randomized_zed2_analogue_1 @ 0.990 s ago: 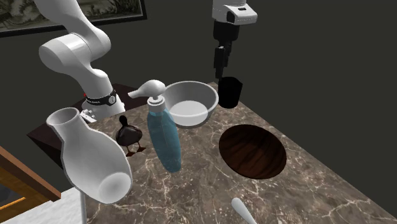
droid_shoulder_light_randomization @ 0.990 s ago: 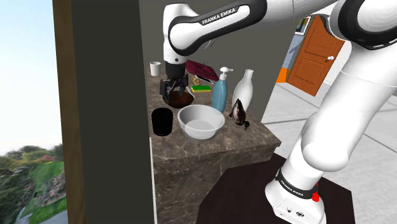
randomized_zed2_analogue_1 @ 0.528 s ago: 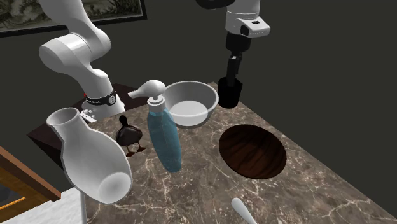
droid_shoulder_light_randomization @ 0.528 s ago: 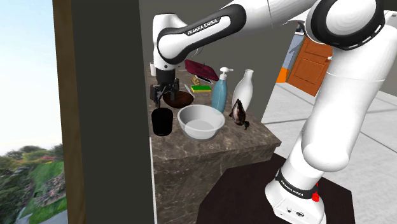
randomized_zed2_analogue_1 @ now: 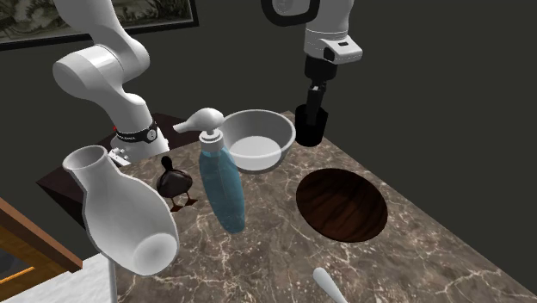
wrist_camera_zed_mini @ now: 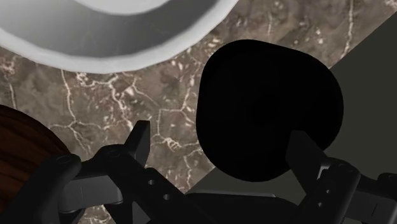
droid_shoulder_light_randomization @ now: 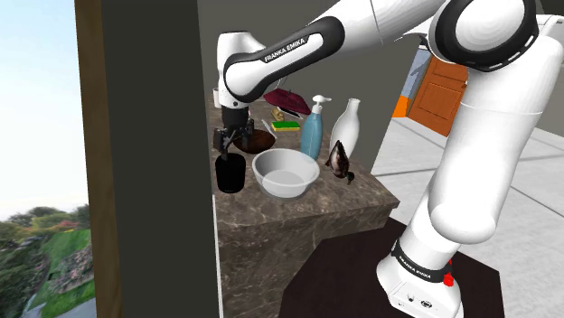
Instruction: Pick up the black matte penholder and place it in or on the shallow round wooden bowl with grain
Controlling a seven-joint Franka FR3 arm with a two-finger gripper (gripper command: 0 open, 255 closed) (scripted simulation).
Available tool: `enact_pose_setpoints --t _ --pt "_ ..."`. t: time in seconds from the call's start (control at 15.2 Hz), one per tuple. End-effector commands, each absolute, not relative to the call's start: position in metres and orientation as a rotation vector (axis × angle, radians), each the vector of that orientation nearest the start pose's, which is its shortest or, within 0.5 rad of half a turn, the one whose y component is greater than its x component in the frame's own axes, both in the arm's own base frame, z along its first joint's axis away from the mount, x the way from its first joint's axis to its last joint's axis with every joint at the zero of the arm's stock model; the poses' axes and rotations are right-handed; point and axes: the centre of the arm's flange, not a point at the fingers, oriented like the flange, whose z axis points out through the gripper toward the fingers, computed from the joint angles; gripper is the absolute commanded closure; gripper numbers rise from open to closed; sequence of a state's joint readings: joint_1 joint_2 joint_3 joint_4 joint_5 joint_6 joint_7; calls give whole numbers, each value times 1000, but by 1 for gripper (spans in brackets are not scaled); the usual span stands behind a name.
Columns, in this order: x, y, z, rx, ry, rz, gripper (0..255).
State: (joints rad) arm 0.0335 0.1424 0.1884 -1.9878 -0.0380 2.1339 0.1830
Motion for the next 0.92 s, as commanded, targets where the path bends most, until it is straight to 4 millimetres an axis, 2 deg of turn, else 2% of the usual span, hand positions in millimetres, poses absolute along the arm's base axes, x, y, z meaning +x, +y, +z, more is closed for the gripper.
enact_pose_setpoints --t 0.0,0.13,0.2,0.79,0.86 --pt "571 124 395 -3145 -90 -12 0" --pt "571 124 395 -3145 -90 -12 0" --pt "571 124 395 -3145 -90 -12 255" --pt "571 124 395 -3145 -90 -12 255" --pt "571 124 400 -3145 -90 -12 255"
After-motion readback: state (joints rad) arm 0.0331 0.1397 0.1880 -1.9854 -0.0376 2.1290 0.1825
